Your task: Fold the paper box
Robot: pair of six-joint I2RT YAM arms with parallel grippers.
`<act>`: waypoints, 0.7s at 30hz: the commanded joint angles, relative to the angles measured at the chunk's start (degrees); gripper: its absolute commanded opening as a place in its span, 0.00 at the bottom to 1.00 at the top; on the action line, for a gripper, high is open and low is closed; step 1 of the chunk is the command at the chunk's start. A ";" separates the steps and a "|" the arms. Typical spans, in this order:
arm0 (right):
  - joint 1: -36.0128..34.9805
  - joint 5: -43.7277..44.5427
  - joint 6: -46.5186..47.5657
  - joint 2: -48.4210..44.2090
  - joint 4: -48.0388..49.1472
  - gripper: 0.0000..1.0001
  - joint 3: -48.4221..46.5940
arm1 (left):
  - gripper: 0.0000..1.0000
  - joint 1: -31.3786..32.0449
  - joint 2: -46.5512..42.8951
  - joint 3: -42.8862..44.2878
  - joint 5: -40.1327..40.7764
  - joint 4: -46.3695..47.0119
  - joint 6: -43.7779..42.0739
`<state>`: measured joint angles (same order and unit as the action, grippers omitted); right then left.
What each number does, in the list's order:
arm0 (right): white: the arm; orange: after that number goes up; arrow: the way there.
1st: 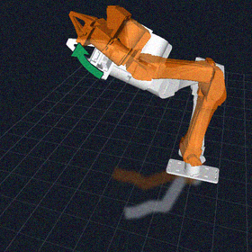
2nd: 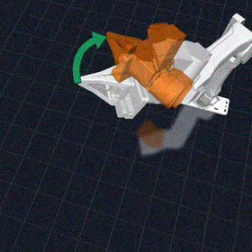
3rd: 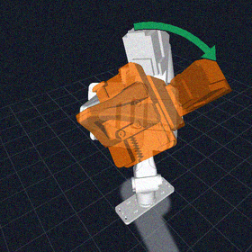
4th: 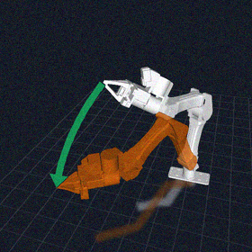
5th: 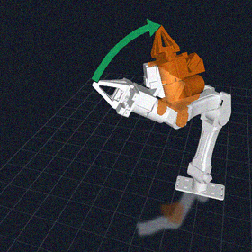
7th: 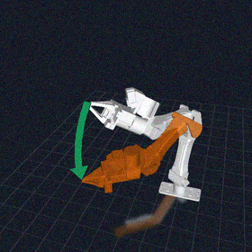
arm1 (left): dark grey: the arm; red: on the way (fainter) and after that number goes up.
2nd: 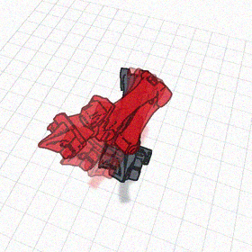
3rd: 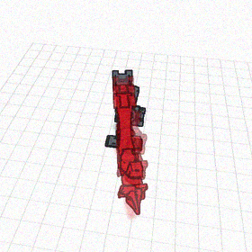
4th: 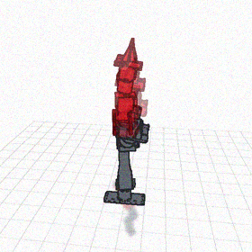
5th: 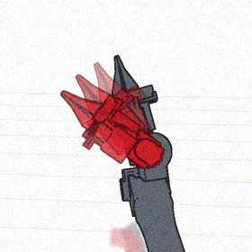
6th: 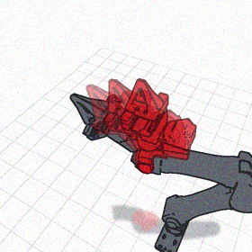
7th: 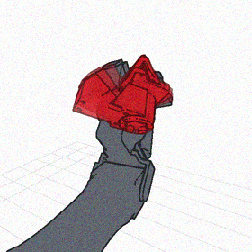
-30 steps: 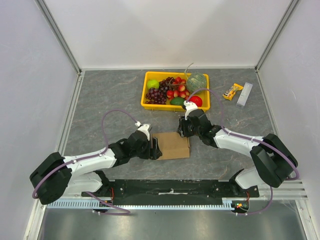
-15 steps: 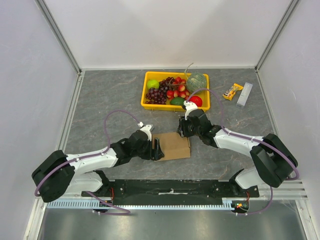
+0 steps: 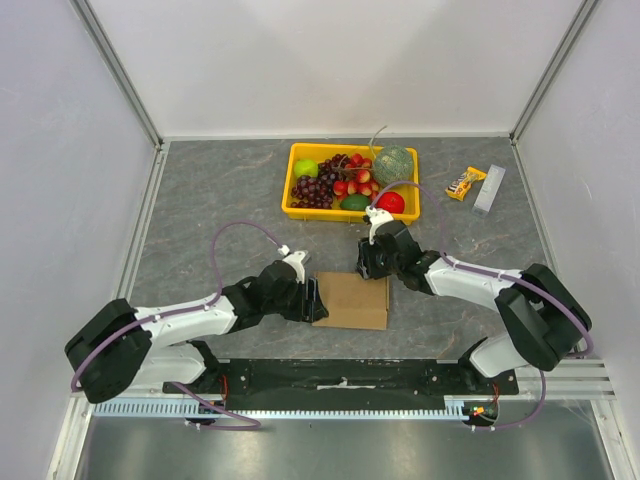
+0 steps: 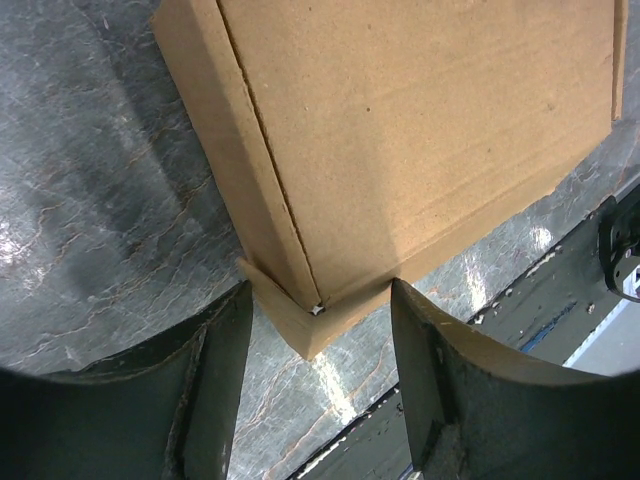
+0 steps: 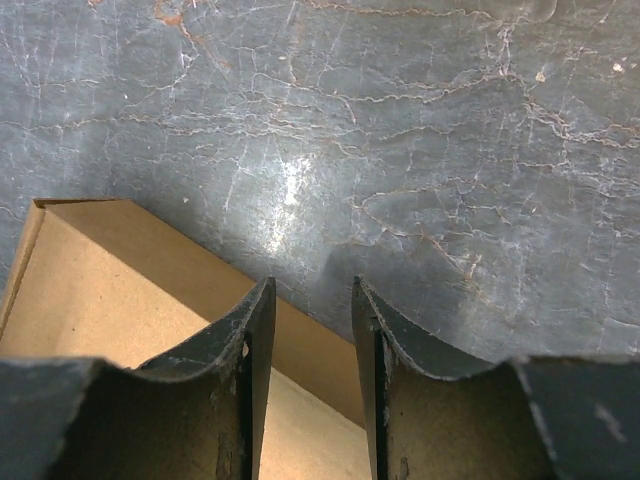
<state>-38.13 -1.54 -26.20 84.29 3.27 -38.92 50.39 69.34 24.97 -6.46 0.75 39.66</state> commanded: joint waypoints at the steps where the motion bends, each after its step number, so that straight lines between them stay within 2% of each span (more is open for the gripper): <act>1: -0.19 -0.83 -0.44 -0.27 -1.68 0.43 0.15 | 0.63 0.15 0.62 0.08 -0.13 3.03 1.39; 10: -0.19 -0.30 -0.09 -6.32 -5.90 0.44 1.74 | 0.63 0.23 2.38 1.04 0.48 3.11 1.03; 17: -0.02 -0.22 2.46 -11.51 -8.01 0.59 2.79 | 0.62 0.15 2.55 1.22 0.75 3.20 0.77; 21: 0.51 -1.79 3.17 -10.99 -8.10 0.61 3.06 | 0.62 0.15 2.64 1.31 0.75 3.38 0.77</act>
<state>-38.09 -1.83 -24.80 73.91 -4.29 -36.42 50.39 71.53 24.99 -6.55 2.52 39.64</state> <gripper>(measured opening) 0.604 0.624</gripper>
